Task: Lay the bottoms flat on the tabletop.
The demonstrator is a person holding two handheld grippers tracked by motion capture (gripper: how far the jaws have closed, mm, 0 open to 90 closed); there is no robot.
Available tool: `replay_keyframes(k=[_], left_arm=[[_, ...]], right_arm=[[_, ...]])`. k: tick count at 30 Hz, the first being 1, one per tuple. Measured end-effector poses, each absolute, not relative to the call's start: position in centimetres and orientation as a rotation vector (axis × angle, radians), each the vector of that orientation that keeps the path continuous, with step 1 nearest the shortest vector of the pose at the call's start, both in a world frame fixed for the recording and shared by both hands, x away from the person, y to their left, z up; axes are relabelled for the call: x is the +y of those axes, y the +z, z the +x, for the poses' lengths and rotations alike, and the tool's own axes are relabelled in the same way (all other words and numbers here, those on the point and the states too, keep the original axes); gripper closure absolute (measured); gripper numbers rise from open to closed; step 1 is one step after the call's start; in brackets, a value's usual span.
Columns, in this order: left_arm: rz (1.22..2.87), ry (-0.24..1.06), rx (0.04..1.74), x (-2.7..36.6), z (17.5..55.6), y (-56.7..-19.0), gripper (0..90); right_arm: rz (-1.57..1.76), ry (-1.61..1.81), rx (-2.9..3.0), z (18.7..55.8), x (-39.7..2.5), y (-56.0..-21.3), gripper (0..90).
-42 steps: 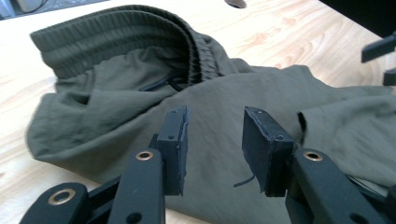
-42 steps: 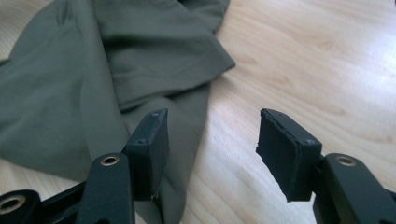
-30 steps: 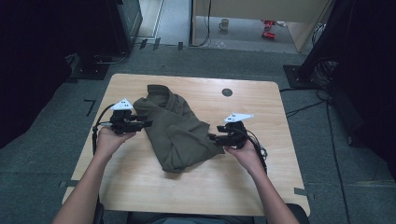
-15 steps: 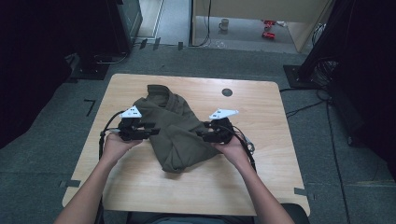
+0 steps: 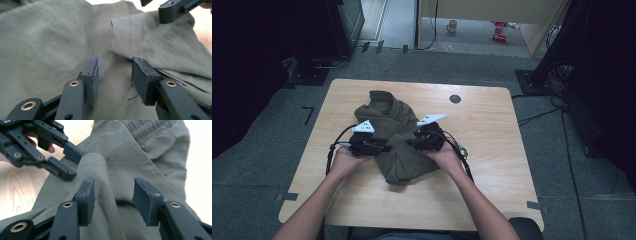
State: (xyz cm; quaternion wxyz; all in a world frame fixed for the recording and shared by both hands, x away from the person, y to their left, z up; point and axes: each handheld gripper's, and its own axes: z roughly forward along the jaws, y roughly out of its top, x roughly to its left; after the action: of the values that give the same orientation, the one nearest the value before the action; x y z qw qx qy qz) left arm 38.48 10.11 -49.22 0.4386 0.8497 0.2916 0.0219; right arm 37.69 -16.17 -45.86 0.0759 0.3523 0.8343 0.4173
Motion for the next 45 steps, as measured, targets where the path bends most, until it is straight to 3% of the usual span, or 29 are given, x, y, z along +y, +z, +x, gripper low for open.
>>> replay_keyframes(k=[9, 17, 30, 35, 45], left_arm=[[2.125, 0.010, 0.702, 9.6, 38.7, -50.3, 52.7], [2.118, 0.011, 0.711, 9.8, 38.7, -49.9, 50.9], [2.153, 0.022, 0.717, 8.2, 38.7, -50.6, 57.6], [2.144, 0.069, 0.745, 7.7, 39.0, -50.9, 65.6], [2.128, 0.124, 0.795, 7.0, 42.3, -51.0, 71.3]], right_arm=[[1.074, 1.160, 2.577, 38.5, -14.1, -47.5, 58.9], [1.068, 1.100, 2.642, 38.7, -14.1, -48.2, 87.5], [1.074, 1.262, 2.548, 36.9, -17.2, -45.4, 88.8], [1.068, 1.289, 2.508, 36.3, -19.1, -44.4, 88.8], [1.084, 1.330, 2.474, 35.9, -21.3, -43.7, 88.7]])
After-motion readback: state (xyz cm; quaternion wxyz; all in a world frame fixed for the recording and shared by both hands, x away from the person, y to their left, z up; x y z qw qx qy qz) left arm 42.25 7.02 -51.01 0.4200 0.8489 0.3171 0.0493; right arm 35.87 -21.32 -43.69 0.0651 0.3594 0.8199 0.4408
